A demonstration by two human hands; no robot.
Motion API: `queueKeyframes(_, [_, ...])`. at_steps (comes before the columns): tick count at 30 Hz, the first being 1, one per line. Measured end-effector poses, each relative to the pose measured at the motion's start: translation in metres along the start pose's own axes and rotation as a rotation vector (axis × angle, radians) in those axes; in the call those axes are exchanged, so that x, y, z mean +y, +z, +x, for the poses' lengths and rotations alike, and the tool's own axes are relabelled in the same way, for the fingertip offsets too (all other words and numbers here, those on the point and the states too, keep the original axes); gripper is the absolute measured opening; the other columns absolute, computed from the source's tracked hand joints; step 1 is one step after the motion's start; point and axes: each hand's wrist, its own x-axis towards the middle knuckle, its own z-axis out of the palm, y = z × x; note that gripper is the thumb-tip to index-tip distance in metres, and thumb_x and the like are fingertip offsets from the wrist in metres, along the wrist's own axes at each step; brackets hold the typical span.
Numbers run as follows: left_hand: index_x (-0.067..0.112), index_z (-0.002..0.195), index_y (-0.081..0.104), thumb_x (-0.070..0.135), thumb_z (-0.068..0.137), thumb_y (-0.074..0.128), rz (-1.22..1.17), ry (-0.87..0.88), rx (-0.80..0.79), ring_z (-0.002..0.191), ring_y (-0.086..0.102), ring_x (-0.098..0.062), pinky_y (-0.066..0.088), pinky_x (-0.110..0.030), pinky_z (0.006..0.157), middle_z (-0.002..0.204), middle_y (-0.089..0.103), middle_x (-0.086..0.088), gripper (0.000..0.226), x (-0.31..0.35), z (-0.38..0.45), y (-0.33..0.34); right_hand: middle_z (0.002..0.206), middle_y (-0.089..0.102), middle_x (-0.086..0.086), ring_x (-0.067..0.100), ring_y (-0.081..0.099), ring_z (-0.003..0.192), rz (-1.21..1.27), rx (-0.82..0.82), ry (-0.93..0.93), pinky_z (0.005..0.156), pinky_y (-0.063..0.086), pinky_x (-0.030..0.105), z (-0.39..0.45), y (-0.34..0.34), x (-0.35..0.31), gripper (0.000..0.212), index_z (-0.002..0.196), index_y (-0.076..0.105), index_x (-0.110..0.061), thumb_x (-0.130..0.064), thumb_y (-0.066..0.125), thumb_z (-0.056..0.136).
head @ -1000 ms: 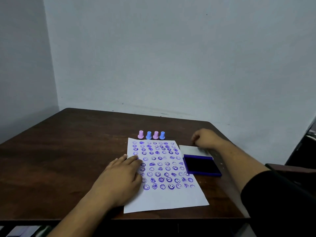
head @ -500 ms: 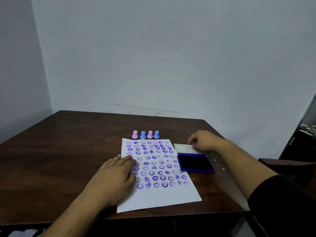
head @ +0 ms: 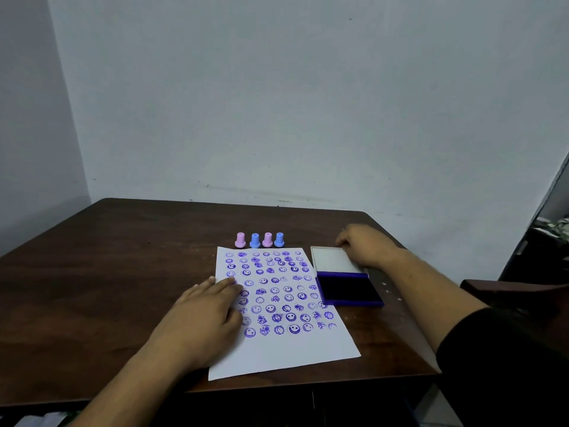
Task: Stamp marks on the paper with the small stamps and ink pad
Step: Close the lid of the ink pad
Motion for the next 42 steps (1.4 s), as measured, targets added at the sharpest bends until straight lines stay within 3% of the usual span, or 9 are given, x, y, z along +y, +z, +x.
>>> queueKeyframes(3, [0.035, 0.155, 0.031, 0.042, 0.1, 0.033, 0.001, 0.002, 0.002, 0.152, 0.013, -0.013, 0.009, -0.032, 0.122, 0.165, 0.021, 0.013, 0.056, 0.0, 0.0, 0.001, 0.105, 0.063, -0.002, 0.026, 0.064, 0.109, -0.051, 0.041, -0.045, 0.09, 0.057, 0.042, -0.007, -0.016, -0.002, 0.036, 0.11, 0.08, -0.028, -0.01, 0.054, 0.093])
queueKeyframes(14, [0.034, 0.155, 0.034, 0.043, 0.099, 0.035, -0.001, 0.006, -0.009, 0.152, 0.016, -0.015, 0.013, -0.035, 0.122, 0.165, 0.024, 0.011, 0.057, -0.004, 0.001, 0.004, 0.1, 0.068, -0.005, 0.017, 0.066, 0.093, 0.154, 0.232, -0.096, 0.081, 0.057, 0.037, -0.079, -0.034, -0.006, 0.009, 0.094, 0.075, -0.029, -0.026, 0.068, 0.089])
queueKeyframes(23, [0.031, 0.153, 0.039, 0.041, 0.098, 0.038, 0.008, 0.019, -0.003, 0.151, 0.021, -0.018, 0.017, -0.037, 0.122, 0.163, 0.029, 0.008, 0.055, -0.005, 0.003, 0.004, 0.106, 0.071, -0.016, 0.01, 0.064, 0.102, 0.255, 0.109, -0.024, 0.09, 0.057, 0.035, -0.13, -0.013, -0.009, 0.015, 0.09, 0.073, -0.041, -0.031, 0.083, 0.085])
queueKeyframes(26, [0.03, 0.151, 0.041, 0.041, 0.098, 0.039, 0.005, 0.018, -0.001, 0.15, 0.024, -0.02, 0.018, -0.038, 0.121, 0.162, 0.032, 0.007, 0.054, -0.005, 0.002, 0.005, 0.104, 0.07, -0.017, 0.008, 0.066, 0.099, 0.254, 0.084, -0.003, 0.085, 0.055, 0.028, -0.135, 0.0, -0.011, 0.019, 0.087, 0.07, -0.044, -0.03, 0.084, 0.086])
queueKeyframes(30, [0.028, 0.148, 0.045, 0.04, 0.098, 0.04, -0.002, 0.02, 0.009, 0.148, 0.028, -0.022, 0.021, -0.041, 0.12, 0.159, 0.039, 0.006, 0.052, -0.005, 0.002, 0.004, 0.097, 0.064, -0.023, 0.005, 0.063, 0.096, 0.238, 0.106, 0.001, 0.073, 0.04, 0.007, -0.136, 0.008, -0.008, 0.023, 0.085, 0.068, -0.046, -0.03, 0.084, 0.087])
queueKeyframes(33, [0.028, 0.148, 0.045, 0.039, 0.098, 0.04, -0.012, 0.017, 0.006, 0.149, 0.028, -0.023, 0.022, -0.042, 0.12, 0.159, 0.039, 0.006, 0.052, -0.004, 0.002, 0.003, 0.1, 0.065, -0.022, 0.006, 0.064, 0.098, 0.262, 0.078, 0.019, 0.073, 0.043, 0.01, -0.133, 0.009, -0.006, 0.028, 0.08, 0.064, -0.05, -0.033, 0.086, 0.086])
queueKeyframes(36, [0.028, 0.148, 0.045, 0.039, 0.098, 0.04, -0.014, 0.014, 0.007, 0.149, 0.027, -0.023, 0.022, -0.041, 0.12, 0.159, 0.039, 0.006, 0.052, -0.004, 0.003, 0.003, 0.114, 0.066, -0.017, 0.009, 0.063, 0.106, 0.338, 0.063, 0.044, 0.077, 0.044, 0.013, -0.127, 0.006, -0.004, 0.031, 0.093, 0.065, -0.051, -0.036, 0.089, 0.082])
queueKeyframes(39, [0.028, 0.149, 0.044, 0.039, 0.098, 0.04, -0.013, 0.01, 0.007, 0.149, 0.026, -0.023, 0.021, -0.039, 0.12, 0.159, 0.038, 0.006, 0.052, -0.004, 0.003, 0.003, 0.131, 0.058, -0.018, 0.011, 0.054, 0.123, 0.418, -0.073, 0.073, 0.091, 0.044, 0.022, -0.12, 0.0, -0.003, 0.062, 0.132, 0.059, -0.047, -0.038, 0.091, 0.079])
queueKeyframes(42, [0.029, 0.15, 0.042, 0.04, 0.098, 0.039, -0.013, 0.008, 0.0, 0.15, 0.025, -0.022, 0.02, -0.038, 0.12, 0.16, 0.036, 0.007, 0.053, -0.004, 0.004, 0.003, 0.15, 0.054, -0.011, 0.015, 0.049, 0.133, 0.498, -0.19, 0.094, 0.101, 0.04, 0.029, -0.114, -0.004, 0.0, 0.085, 0.152, 0.046, -0.042, -0.032, 0.091, 0.081])
